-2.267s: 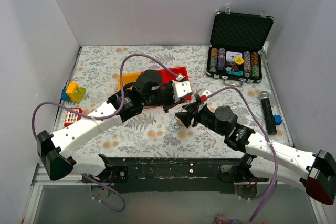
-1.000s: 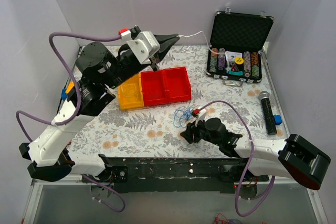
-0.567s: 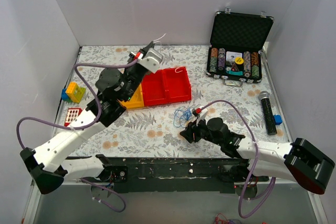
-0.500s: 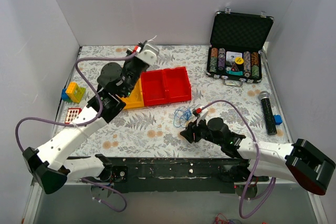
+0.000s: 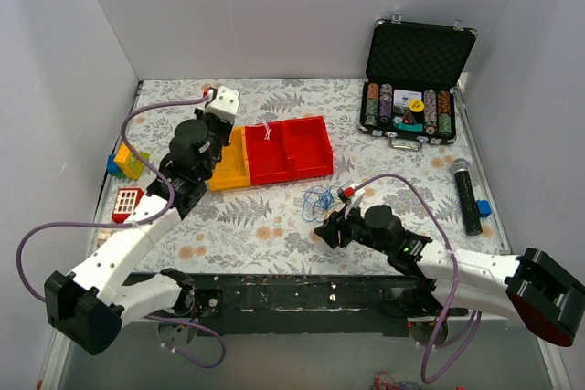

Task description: Untangle the cables

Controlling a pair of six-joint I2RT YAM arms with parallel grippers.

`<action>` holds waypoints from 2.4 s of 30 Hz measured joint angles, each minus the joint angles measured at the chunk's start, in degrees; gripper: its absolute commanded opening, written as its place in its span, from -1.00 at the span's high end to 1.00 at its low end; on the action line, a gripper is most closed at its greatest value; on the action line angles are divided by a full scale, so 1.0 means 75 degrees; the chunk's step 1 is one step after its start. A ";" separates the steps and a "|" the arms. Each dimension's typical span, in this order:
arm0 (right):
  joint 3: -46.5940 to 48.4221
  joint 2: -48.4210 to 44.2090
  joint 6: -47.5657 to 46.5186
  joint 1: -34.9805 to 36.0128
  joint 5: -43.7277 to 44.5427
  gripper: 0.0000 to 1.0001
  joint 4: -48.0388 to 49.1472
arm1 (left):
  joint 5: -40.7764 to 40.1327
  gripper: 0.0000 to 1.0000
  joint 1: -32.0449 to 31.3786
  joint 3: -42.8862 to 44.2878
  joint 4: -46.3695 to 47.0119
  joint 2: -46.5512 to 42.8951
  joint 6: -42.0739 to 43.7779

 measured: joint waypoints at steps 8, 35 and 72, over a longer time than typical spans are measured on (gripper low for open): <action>-0.0017 -0.0312 0.0003 0.0003 0.0009 -0.02 -0.0082 | -0.0178 1.00 0.1023 -0.0525 -0.0860 0.0603 -0.1160; -0.0181 -0.0702 0.0052 0.0003 0.0210 -0.02 -0.0414 | 0.1166 1.00 0.2151 -0.0766 -0.1145 0.1652 -0.2384; -0.0262 -0.0519 0.0195 0.0003 0.0204 -0.02 -0.0417 | 0.0950 1.00 0.2428 -0.1728 -0.1017 0.0353 -0.2725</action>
